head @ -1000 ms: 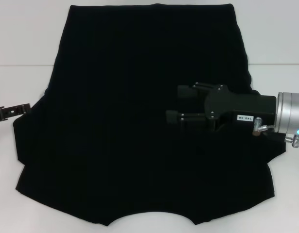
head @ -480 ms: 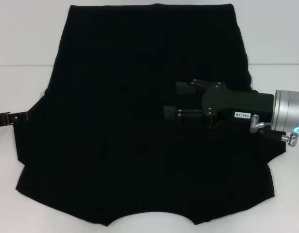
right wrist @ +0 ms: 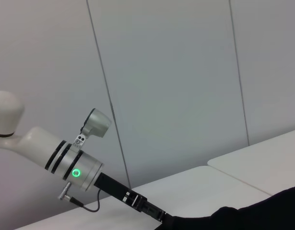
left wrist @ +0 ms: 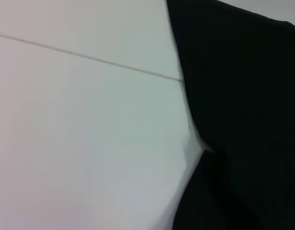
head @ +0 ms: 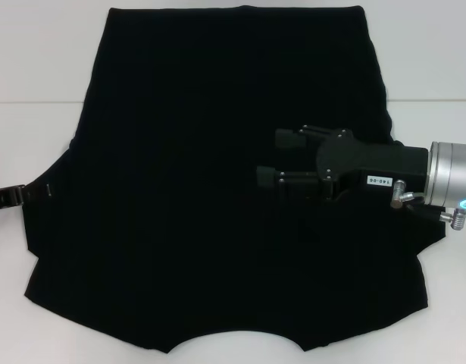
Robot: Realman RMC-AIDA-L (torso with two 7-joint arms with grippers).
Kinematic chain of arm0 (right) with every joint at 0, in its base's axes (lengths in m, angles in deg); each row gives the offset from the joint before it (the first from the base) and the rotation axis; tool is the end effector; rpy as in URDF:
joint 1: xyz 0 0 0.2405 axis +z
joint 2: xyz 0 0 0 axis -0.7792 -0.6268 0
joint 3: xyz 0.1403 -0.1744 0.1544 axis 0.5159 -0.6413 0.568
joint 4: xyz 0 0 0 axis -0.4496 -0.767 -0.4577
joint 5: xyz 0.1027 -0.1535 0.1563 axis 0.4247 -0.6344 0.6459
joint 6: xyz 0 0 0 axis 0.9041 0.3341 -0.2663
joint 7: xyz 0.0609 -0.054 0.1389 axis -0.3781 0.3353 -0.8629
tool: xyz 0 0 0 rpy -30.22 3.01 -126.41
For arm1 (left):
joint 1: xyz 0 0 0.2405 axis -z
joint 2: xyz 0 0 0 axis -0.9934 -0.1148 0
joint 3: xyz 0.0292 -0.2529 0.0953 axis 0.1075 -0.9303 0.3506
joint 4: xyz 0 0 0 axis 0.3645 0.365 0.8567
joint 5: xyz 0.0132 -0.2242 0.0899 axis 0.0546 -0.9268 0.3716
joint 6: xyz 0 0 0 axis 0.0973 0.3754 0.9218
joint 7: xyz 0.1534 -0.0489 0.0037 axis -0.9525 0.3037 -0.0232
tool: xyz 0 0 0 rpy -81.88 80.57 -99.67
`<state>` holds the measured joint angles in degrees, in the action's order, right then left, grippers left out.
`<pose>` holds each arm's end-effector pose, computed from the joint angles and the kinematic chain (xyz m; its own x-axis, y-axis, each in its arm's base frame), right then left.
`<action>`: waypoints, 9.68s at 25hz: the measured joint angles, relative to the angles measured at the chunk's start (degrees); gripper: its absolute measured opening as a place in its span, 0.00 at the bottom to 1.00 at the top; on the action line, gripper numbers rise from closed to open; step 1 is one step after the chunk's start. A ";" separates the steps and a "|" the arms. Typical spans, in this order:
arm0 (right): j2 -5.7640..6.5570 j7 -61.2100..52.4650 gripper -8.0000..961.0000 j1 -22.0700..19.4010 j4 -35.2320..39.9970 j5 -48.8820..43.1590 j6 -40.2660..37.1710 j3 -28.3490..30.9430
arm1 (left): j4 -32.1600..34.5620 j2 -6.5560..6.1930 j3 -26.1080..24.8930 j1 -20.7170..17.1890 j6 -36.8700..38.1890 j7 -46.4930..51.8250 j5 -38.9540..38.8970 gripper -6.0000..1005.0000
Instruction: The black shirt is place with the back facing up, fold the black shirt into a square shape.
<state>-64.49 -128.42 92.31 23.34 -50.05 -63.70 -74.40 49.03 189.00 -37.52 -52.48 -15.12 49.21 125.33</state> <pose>0.2111 0.4142 -0.0458 0.7630 -0.2286 -0.6046 -0.3675 -0.9229 -0.1149 -0.3989 0.4175 0.0492 0.3288 0.7257 0.6044 0.8952 -0.0356 -0.4442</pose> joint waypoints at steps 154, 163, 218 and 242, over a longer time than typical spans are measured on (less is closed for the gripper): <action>-0.01 1.29 0.94 -0.77 -3.87 1.44 0.95 0.00 | 3.58 2.05 1.28 2.56 17.73 -10.44 -8.71 0.03; 0.19 1.36 0.94 -1.17 -3.65 1.47 1.09 0.36 | 0.88 1.67 2.59 3.23 21.10 -10.03 -9.80 0.12; 11.40 -60.49 0.90 -3.49 1.53 -28.17 18.36 0.25 | -9.45 3.69 17.83 2.38 41.20 -52.03 -20.91 0.93; 10.01 -60.53 0.42 -2.57 -0.39 -30.34 21.01 0.01 | -9.29 3.70 17.20 1.92 41.28 -51.86 -20.93 0.93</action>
<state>-54.47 -188.95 89.74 22.95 -80.39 -42.69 -74.39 39.73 192.69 -20.32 -50.56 26.16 -2.65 104.40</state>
